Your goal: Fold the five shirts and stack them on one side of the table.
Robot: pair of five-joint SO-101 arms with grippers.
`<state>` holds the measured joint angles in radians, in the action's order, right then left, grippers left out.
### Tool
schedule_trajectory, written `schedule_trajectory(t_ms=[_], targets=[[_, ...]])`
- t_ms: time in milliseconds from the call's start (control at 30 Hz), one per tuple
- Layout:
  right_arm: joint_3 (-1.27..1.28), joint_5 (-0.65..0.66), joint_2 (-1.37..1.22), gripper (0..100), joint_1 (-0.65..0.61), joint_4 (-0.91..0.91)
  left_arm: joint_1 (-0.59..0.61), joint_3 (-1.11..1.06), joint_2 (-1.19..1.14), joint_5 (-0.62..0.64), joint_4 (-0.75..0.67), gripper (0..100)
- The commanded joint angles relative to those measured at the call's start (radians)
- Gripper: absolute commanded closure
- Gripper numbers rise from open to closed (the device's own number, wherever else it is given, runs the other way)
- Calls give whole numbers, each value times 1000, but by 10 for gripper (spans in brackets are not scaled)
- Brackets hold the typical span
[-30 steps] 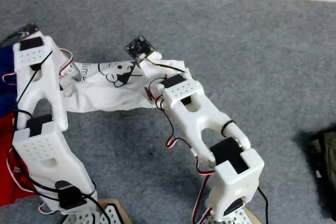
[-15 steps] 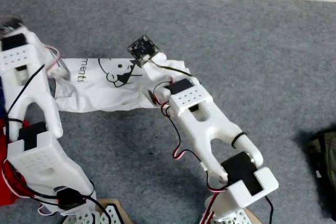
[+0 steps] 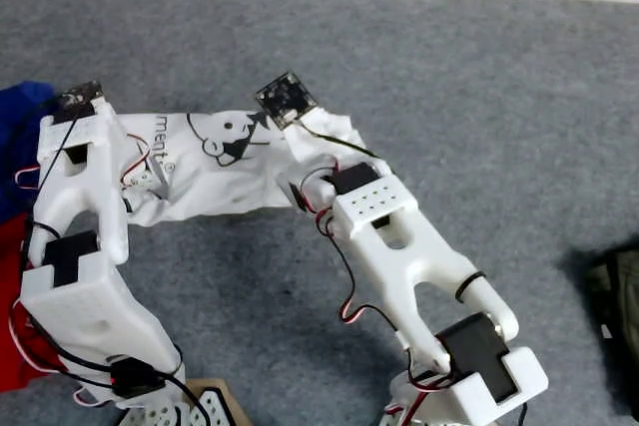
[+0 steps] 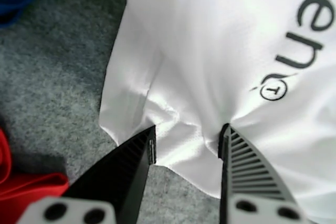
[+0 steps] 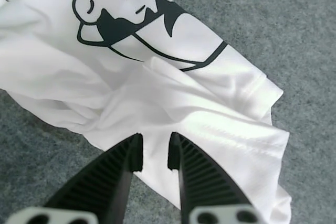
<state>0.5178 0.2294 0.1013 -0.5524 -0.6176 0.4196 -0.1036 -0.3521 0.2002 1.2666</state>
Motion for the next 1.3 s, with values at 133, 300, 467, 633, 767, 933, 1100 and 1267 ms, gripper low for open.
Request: schedule_trajectory(t_ms=[133,300,467,633,767,933,1100,1267], targets=[[-8,-8,31,900,1,5,142,25,51,-9,-9,783],[-8,-9,27,900,-2,5,223,91,51,-9,-5,783],[-8,-9,25,900,-4,5,236,127,53,-9,-5,783],[-8,-9,25,900,-4,7,214,176,53,-9,3,783],[-8,-9,25,900,-4,7,174,219,53,-11,89,783],[-8,-9,24,900,-2,7,173,209,53,-11,150,784],[-7,-9,24,900,-2,7,199,203,42,-210,213,786],[-7,-11,24,900,-2,7,203,153,53,-423,186,783]])
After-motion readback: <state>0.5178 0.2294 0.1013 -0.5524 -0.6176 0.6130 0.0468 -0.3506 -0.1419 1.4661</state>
